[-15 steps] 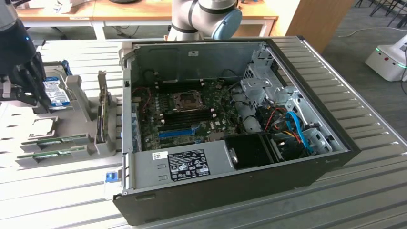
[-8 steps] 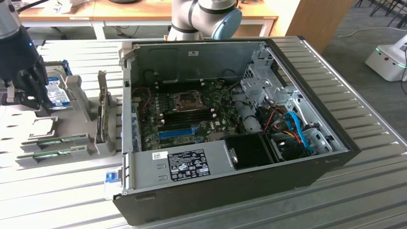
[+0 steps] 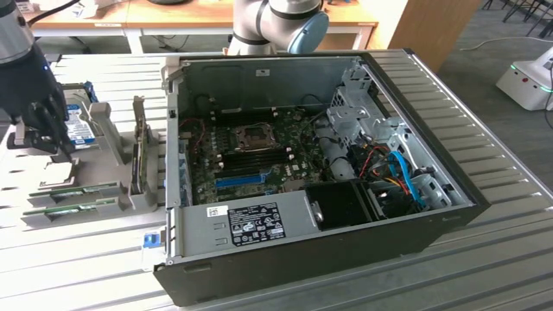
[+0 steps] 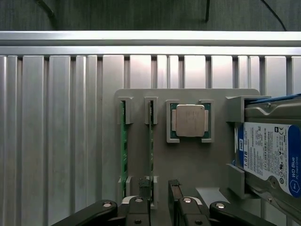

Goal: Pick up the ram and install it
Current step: 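Pick up the ram and move it above insertion slot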

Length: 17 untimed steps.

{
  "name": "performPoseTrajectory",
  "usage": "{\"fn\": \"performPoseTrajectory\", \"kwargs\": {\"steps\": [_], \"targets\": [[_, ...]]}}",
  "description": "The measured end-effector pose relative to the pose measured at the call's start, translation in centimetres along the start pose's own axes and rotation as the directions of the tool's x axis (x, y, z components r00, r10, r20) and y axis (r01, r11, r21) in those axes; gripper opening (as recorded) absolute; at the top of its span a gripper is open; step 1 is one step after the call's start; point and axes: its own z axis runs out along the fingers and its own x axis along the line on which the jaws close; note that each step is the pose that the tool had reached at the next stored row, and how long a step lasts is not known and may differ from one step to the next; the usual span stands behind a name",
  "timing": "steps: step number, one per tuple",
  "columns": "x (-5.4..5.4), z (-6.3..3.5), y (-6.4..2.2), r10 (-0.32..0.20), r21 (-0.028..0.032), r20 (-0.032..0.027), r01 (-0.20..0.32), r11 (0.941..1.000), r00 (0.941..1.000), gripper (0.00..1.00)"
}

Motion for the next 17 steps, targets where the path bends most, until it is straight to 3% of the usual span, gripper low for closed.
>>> {"fn": "performPoseTrajectory", "kwargs": {"steps": [17], "targets": [[0.0,1.85,-0.04,0.000,-0.0001,0.0000,0.000,1.0000,1.0000,0.29]]}}
